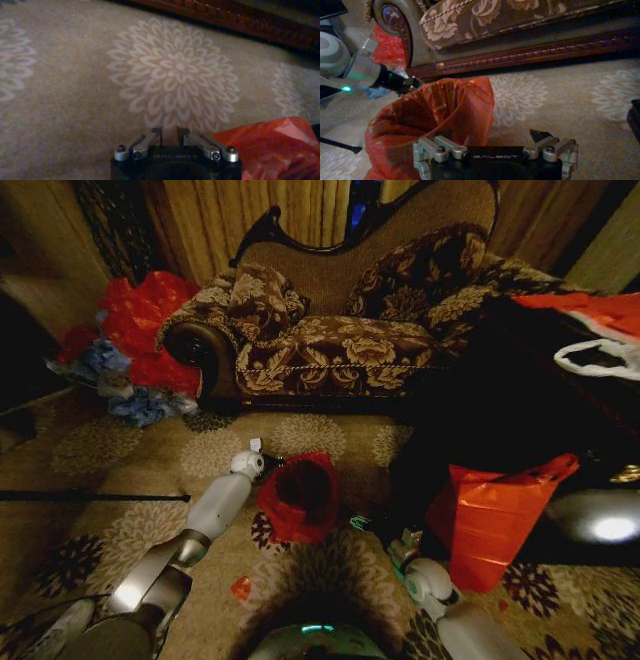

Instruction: Place a garbage bag over the trash bin.

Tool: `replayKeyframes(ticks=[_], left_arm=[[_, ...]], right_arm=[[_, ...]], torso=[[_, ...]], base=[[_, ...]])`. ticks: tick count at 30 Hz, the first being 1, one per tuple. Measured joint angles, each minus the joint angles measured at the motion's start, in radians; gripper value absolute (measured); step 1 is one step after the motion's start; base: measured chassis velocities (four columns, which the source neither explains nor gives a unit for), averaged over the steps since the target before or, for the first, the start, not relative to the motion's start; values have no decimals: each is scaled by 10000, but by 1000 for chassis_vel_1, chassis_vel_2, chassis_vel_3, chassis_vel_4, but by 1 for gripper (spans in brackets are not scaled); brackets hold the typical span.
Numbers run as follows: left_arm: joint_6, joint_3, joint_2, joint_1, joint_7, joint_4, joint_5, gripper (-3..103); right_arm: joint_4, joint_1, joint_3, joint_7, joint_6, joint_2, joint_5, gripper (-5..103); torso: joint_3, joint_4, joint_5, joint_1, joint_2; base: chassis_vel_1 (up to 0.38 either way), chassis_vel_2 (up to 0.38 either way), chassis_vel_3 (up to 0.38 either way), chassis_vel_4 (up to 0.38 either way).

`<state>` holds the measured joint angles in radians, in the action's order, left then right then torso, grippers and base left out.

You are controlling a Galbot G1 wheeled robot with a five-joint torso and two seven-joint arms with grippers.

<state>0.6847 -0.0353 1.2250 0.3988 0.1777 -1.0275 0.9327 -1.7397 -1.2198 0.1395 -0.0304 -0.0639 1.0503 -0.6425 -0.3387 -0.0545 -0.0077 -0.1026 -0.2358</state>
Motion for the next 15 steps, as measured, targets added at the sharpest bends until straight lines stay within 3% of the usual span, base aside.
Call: replayKeyframes(ticks=[2,4,5,11,15], left_arm=[[-1,-62,-43,25,52,29,-5,33],[-1,-74,-67,50,50,93,-5,33],[-4,-86,-90,77,33,166,-5,39],[-56,-162,-74,222,-402,602,-69,66],[-129,-202,-14,294,-610,787,-188,76]], right_arm=[[-61,-37,-21,16,-3,-6,16,100],[-75,-63,-21,16,-3,-13,25,100],[-89,-94,-16,16,-3,-18,40,100],[-179,-190,6,16,0,-43,98,100],[-200,-195,-15,16,0,-41,111,100]], torso=[[1,0,4,0,0],[0,0,3,0,0],[0,0,3,0,0],[1,1,3,0,0],[1,0,3,0,0]], base=[[0,0,0,0],[0,0,0,0],[0,0,0,0],[0,0,0,0],[0,0,0,0]])
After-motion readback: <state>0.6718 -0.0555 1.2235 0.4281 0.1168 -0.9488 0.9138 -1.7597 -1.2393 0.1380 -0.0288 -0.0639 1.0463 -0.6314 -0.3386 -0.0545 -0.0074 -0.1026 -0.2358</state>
